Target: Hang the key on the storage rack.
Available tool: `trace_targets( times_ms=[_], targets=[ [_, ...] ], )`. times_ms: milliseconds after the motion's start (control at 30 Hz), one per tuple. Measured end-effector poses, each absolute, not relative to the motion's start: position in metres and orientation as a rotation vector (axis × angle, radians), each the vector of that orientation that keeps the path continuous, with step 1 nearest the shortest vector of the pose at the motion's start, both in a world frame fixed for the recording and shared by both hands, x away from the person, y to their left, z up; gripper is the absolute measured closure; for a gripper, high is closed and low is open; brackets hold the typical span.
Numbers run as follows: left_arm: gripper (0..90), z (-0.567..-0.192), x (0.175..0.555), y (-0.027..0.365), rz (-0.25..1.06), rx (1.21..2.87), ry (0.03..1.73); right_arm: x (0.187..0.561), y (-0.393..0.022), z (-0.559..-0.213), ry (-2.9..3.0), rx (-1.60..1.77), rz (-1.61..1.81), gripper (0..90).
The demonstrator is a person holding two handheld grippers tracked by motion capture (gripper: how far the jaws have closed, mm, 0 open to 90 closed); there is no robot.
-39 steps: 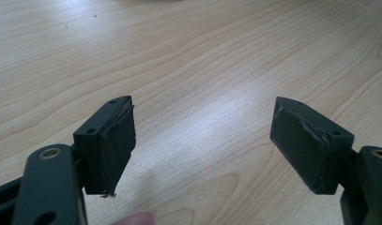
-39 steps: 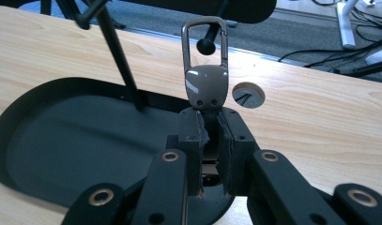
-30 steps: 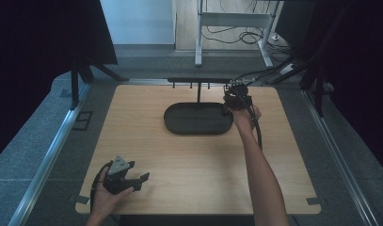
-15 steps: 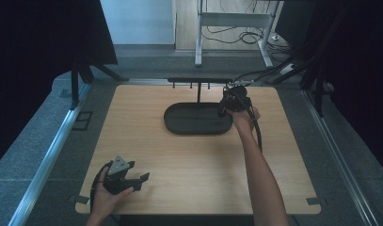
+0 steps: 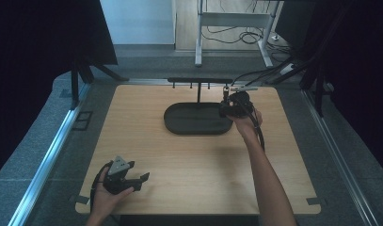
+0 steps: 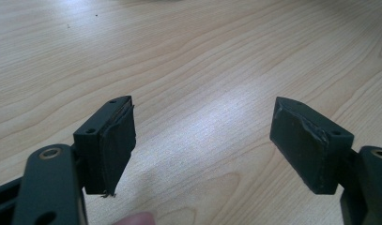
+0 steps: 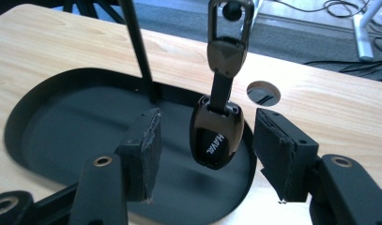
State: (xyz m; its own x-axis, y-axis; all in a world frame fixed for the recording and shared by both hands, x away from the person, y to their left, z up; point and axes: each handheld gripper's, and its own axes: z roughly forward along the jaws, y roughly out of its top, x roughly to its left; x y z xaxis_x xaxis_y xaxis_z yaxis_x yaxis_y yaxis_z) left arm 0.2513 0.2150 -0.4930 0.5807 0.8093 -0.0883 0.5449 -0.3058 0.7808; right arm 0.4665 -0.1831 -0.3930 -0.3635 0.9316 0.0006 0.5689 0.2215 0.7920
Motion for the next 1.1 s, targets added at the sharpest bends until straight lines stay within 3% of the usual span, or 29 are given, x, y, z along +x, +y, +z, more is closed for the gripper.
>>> trace_targets(
  times_ms=[400, 1100],
  targets=[
    [23.1, -0.493, 0.251, 0.212, 0.417, 2.004, 1.074, 0.415, -0.189, -0.393, 2.11, 1.273, 1.146, 41.5],
    [23.0, -0.497, 0.251, 0.202, 0.399, 2.026, 1.057, 0.307, -0.228, -0.453, 2.214, 1.154, 1.214, 42.3]
  ],
)
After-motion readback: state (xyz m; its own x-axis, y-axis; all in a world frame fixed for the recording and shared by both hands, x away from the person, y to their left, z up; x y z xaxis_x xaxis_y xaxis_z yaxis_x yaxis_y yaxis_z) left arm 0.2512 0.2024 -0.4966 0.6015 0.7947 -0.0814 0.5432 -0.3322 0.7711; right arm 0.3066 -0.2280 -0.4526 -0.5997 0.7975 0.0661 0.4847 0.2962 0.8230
